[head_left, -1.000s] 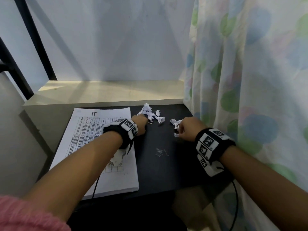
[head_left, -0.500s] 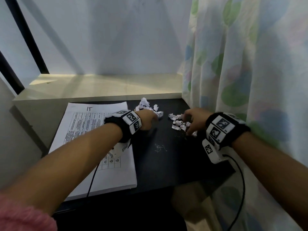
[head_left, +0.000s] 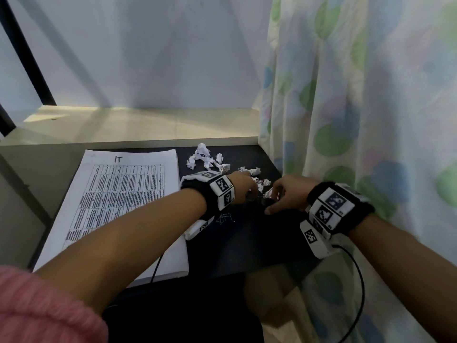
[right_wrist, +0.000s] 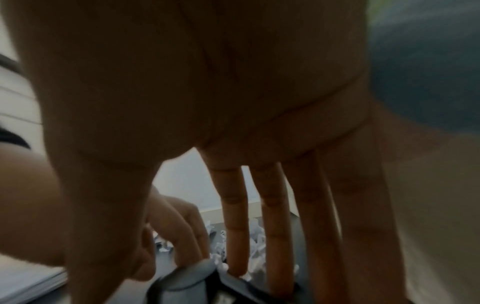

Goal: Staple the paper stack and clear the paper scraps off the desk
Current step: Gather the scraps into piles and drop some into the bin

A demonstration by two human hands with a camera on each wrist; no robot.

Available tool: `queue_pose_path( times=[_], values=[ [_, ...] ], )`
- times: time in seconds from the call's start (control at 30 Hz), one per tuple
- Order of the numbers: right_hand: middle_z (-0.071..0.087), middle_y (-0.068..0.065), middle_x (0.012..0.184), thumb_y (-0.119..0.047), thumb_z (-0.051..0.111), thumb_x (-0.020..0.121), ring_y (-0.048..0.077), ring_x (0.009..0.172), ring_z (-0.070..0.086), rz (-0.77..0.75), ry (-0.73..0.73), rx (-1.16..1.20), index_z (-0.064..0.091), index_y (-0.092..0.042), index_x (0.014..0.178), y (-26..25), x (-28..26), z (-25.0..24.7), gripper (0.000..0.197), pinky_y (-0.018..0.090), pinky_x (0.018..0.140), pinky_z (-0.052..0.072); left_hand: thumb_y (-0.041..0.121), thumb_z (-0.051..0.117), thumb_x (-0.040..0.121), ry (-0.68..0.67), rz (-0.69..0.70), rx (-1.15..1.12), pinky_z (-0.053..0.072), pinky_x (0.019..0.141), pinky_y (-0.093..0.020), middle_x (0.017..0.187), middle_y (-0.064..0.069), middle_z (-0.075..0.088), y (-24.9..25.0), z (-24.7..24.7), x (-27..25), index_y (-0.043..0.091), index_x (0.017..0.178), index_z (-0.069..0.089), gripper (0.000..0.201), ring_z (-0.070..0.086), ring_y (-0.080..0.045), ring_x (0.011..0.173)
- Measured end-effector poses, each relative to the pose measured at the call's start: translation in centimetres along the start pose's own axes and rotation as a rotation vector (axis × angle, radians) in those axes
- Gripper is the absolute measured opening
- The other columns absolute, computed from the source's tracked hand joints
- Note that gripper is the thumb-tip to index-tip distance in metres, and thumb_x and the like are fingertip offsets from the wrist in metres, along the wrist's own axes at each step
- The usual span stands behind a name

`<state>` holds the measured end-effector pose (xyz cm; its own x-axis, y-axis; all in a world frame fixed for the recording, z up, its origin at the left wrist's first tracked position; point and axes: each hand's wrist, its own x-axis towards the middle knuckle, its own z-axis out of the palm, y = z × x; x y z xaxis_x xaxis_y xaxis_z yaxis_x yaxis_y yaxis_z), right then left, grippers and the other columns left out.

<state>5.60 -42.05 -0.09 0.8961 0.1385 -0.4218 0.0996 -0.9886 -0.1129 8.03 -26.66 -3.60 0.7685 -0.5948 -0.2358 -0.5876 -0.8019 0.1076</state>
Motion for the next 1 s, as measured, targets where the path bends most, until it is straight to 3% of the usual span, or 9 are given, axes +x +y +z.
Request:
queue_pose_path(
  times=[0.07,0.2,0.23,0.33,0.37,0.5,0.63,0.87,1.0],
  values=[
    [0.062,-0.002,0.087,-0.056,0.065,0.076,0.016,0.088,0.059,0.024,-0.015,0.033,0.067,-0.010,0.103,0.2,0.5,-0.2,0.054,0.027,0.077,0.047,0.012,0.046,0.092,-0.039,-0.029,0.016,0.042,0.099,-0.033,0.132,-0.015,0.045,0.2,-0.2,0.2,0.021,0.128,0.058,0.039,0.050,-0.034,0.121],
    [0.060,0.012,0.088,-0.046,0.046,0.093,0.020,0.081,0.054,0.029,0.015,0.093,0.067,0.004,0.104,-0.1,1.9,-0.4,0.055,0.024,0.060,0.040,0.020,0.046,0.093,-0.051,-0.105,0.045,0.041,0.101,-0.039,0.136,-0.018,0.041,0.2,-0.1,0.6,0.016,0.132,0.052,0.040,0.051,-0.039,0.121],
    [0.063,0.015,0.093,-0.040,0.045,0.095,0.021,0.084,0.055,0.017,0.037,0.110,0.067,0.004,0.105,-0.2,2.3,-0.5,0.050,0.026,0.064,0.042,0.021,0.046,0.093,-0.051,-0.128,0.045,0.042,0.102,-0.040,0.136,-0.018,0.041,0.0,0.0,0.6,0.016,0.133,0.050,0.041,0.051,-0.040,0.120],
    [0.065,0.013,0.120,-0.028,0.050,0.094,0.025,0.109,0.060,-0.039,0.077,0.109,0.065,-0.001,0.115,-0.2,2.8,-0.8,0.037,0.029,0.094,0.047,0.020,0.046,0.090,-0.041,-0.196,0.040,0.043,0.102,-0.046,0.133,-0.018,0.042,-0.6,0.2,1.0,0.014,0.130,0.050,0.041,0.051,-0.042,0.119],
    [0.065,0.008,0.120,-0.030,0.055,0.092,0.023,0.110,0.060,-0.056,0.069,0.097,0.064,-0.005,0.117,-0.2,2.3,-1.0,0.037,0.028,0.094,0.046,0.020,0.046,0.089,-0.035,-0.207,0.041,0.043,0.102,-0.047,0.133,-0.019,0.042,-0.6,0.2,1.0,0.013,0.130,0.049,0.042,0.050,-0.043,0.120],
    [0.061,-0.004,0.097,-0.045,0.075,0.071,0.014,0.088,0.058,-0.074,-0.051,-0.007,0.061,-0.016,0.111,-0.1,-0.5,-0.4,0.051,0.023,0.068,0.045,0.021,0.047,0.091,-0.022,-0.172,0.065,0.042,0.102,-0.042,0.135,-0.017,0.040,-0.3,0.0,0.9,0.014,0.134,0.047,0.044,0.048,-0.039,0.122],
    [0.062,0.000,0.115,-0.035,0.080,0.067,0.019,0.104,0.060,-0.051,-0.038,-0.136,0.057,-0.018,0.114,0.5,-1.4,1.1,0.055,0.025,0.079,0.045,0.013,0.046,0.092,-0.049,-0.035,0.071,0.040,0.107,-0.040,0.139,-0.014,0.042,0.6,0.3,1.1,0.014,0.136,0.048,0.044,0.048,-0.034,0.126],
    [0.068,0.003,0.107,-0.038,0.077,0.068,0.020,0.097,0.063,0.104,0.080,-0.069,0.068,-0.017,0.110,2.0,-0.5,-0.4,0.047,0.026,0.081,0.049,0.005,0.047,0.091,-0.103,-0.005,0.087,0.038,0.110,-0.037,0.146,-0.011,0.042,0.2,1.5,0.0,0.007,0.140,0.043,0.049,0.044,-0.028,0.133],
    [0.065,0.006,0.085,-0.041,0.076,0.068,0.021,0.077,0.058,0.200,0.135,-0.032,0.069,-0.008,0.090,2.8,-0.2,-0.7,0.040,0.023,0.058,0.044,0.004,0.044,0.090,-0.095,0.043,0.095,0.033,0.113,-0.035,0.153,-0.011,0.029,0.4,1.6,-1.2,0.008,0.148,0.026,0.062,0.036,-0.029,0.138]
  ],
)
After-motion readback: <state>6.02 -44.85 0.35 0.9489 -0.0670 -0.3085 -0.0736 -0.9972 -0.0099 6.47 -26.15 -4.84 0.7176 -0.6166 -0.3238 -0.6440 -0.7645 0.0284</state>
